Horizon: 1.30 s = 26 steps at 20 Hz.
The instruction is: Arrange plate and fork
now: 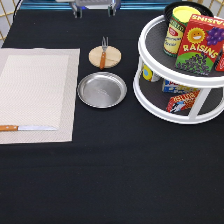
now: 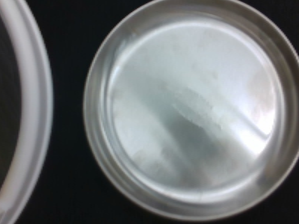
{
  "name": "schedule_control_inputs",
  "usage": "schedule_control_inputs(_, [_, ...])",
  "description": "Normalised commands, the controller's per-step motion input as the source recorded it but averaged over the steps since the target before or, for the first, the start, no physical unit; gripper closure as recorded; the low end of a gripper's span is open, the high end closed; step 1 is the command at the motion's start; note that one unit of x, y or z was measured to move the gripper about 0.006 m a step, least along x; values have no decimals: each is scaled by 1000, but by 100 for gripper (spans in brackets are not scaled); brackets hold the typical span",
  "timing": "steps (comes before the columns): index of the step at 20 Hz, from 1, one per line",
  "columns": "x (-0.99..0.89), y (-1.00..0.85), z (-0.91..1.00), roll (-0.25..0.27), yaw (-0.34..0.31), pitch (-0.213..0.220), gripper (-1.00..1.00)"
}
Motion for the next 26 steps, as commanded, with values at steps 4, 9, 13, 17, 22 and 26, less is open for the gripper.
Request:
schedule_control_inputs(4, [906, -32, -218, 8, 5, 100, -100])
schedule_control_inputs(9, [899, 57, -260, -12, -6, 64, -100])
schedule_control_inputs(13, [516, 26, -484, -3, -5, 5, -100])
schedule_control_inputs(17, [274, 44, -554, 0, 0, 0, -100])
schedule_control_inputs(22, [82, 181, -665, 0, -45, -20, -100])
schedule_control_inputs(26, [90, 361, -534, -11, -73, -57, -100])
